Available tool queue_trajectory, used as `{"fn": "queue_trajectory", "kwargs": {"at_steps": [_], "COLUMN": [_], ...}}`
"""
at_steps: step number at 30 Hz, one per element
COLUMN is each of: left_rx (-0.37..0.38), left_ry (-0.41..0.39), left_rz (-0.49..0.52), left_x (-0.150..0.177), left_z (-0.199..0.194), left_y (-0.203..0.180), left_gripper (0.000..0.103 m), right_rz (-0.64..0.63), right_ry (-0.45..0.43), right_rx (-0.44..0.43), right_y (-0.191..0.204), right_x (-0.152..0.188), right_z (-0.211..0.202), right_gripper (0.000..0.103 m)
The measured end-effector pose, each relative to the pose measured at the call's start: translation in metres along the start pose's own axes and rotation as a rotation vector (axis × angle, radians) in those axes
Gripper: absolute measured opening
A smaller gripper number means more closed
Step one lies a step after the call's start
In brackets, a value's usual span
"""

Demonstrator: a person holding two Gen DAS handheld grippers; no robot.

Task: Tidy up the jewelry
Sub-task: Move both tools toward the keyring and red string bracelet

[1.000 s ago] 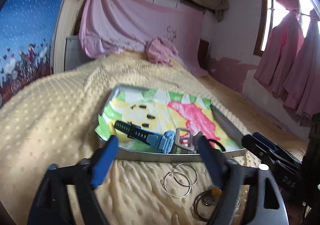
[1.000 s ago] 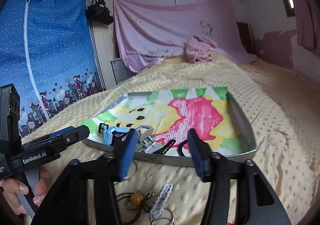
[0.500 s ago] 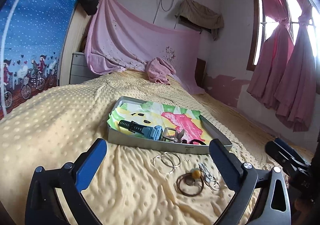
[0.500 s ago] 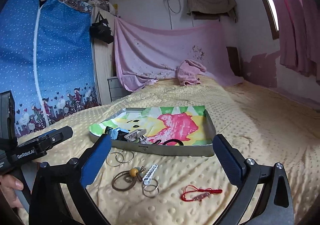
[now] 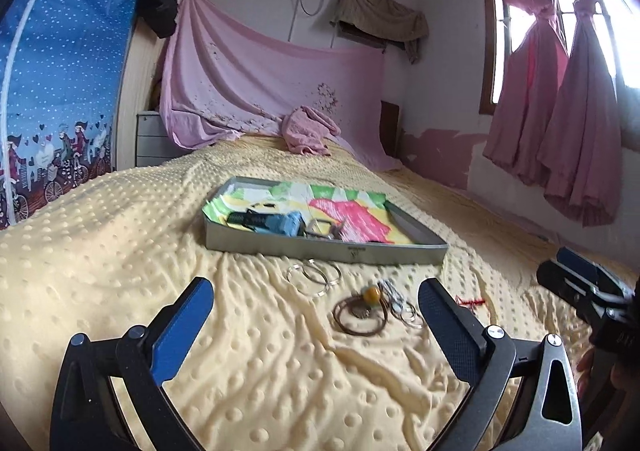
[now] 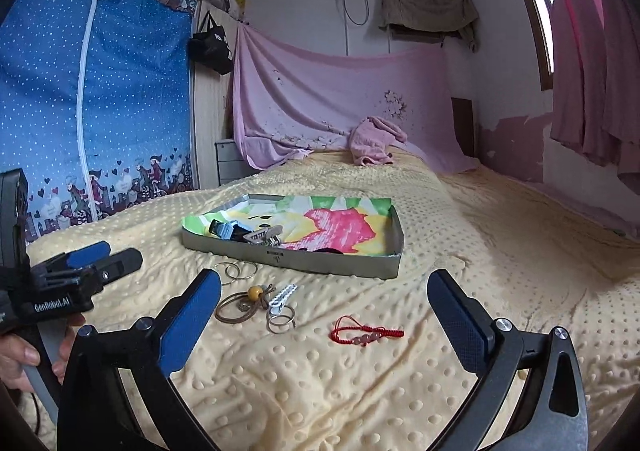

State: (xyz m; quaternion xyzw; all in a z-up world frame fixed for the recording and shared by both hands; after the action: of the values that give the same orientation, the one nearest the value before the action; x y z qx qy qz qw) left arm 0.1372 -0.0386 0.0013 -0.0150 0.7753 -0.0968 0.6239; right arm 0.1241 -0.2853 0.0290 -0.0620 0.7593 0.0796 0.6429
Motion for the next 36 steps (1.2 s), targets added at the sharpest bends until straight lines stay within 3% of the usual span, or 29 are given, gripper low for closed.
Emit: {"fn": "queue_trajectory", "kwargs": {"at_steps": [12,18,23,33,36], "left_rx": [0.025,0.032,0.055,0.132,0.15], "left_ry": [0.007,0.063,0.162,0.368,0.402], "left_rz": [0.032,0.057,0.071,0.04,0.039], "left_x": [-0.001,0.003,0.011,0.04,0.046], "left_z": [0.011,0.031,0.057,0.102,0.11], "left_y": [-0.02,-0.026,-0.03,-0.031,-0.033], "left_gripper": [0.103,0.103,0.102,0.072,0.07], "right_rz": [0.034,0.07,0.109,0.154,0.163], "right_ry": [0.091,0.166,0.229,0.322,0.347], "right_rx": [0.053,0.059,0.047,0.012,0.012], "right_y": [-0.018,-0.029,-0.033,-0.029,-0.028], "right_x": [0.008,0.019,0.032,0.055,0.062], "right_z": [0.02,0.046,0.064,0.093,0.101], "right_gripper": [0.101,0.101,0.101,0.1,0.096]}}
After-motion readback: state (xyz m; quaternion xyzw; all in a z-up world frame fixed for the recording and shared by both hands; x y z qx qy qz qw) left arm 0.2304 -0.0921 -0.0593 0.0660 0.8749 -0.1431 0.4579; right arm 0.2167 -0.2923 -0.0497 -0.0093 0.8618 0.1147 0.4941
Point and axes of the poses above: each gripper's, at about its wrist camera, not at the fingertips, and z roughly the way its jaws point, y to its left, x to its underside, the point moved 4 cm from there along z, roughly the way its jaws point, and after that the axes turned 8 degrees about -y, right-handed, at the moved point
